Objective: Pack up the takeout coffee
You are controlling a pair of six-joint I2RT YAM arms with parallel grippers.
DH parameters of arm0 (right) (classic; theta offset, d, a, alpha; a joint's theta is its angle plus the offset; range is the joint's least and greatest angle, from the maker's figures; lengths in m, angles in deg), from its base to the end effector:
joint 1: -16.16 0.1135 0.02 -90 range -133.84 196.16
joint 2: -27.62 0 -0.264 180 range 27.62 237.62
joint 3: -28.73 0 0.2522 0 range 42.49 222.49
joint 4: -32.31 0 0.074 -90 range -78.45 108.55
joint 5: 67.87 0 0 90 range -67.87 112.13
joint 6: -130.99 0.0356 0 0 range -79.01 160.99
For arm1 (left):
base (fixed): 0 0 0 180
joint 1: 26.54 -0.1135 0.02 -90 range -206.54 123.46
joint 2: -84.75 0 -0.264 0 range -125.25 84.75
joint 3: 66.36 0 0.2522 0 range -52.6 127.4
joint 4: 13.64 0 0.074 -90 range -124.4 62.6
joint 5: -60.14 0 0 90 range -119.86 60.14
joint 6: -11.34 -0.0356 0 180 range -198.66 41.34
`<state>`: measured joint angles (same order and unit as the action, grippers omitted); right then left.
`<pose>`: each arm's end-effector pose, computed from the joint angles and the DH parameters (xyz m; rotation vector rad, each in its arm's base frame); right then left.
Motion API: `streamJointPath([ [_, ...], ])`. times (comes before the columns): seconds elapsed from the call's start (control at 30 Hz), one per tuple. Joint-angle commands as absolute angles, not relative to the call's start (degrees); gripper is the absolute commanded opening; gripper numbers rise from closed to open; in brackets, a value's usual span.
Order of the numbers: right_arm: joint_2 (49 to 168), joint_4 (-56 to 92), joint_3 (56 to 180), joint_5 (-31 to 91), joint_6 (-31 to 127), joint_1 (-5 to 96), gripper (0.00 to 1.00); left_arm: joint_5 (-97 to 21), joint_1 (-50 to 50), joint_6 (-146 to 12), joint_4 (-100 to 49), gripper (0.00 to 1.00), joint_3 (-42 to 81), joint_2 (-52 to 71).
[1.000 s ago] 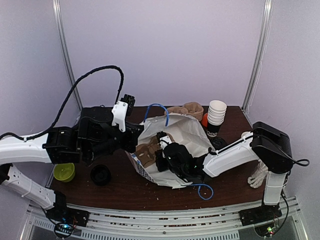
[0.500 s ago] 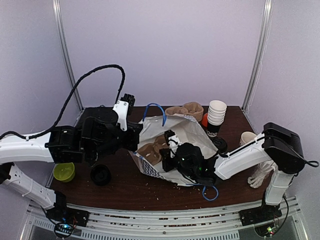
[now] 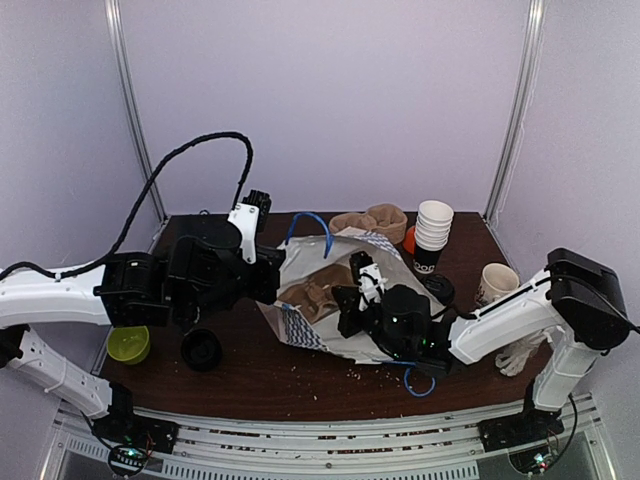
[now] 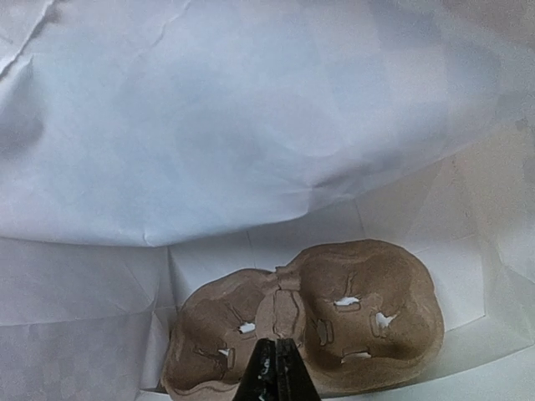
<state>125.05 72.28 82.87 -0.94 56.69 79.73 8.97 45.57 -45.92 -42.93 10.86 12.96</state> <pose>0.1657 0.3021 0.1962 -0.3778 1.6319 0.7316 0.1077 -0.2611 0.3470 0.2274 1.9186 -0.5671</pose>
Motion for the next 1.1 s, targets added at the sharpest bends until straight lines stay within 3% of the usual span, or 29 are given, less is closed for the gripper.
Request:
streamJointPath([
  [0.0,123.31,73.25,83.06,-3.24,54.50,79.65,0.00,10.50,45.44,-45.11,-42.65,0.00,13.28,12.79],
  [0.1,124.11,66.45,86.26,-1.68,54.42,79.62,0.01,8.43,45.44,-45.87,-42.35,0.00,14.06,12.86],
  [0.3,125.04,60.92,87.84,1.50,55.93,79.64,0.39,3.37,45.44,-47.55,-43.40,0.00,15.84,13.04],
  [0.6,128.42,59.76,90.22,5.86,58.83,79.58,0.69,-1.38,45.44,-51.59,-42.14,0.00,17.53,12.31],
  [0.87,132.65,57.07,93.88,2.54,61.96,79.40,0.82,-4.27,45.44,-51.78,-40.46,0.00,18.66,11.30],
  [1.07,132.26,64.76,90.44,-2.76,62.77,79.30,0.90,-5.82,45.44,-51.49,-39.71,0.00,18.89,10.96],
])
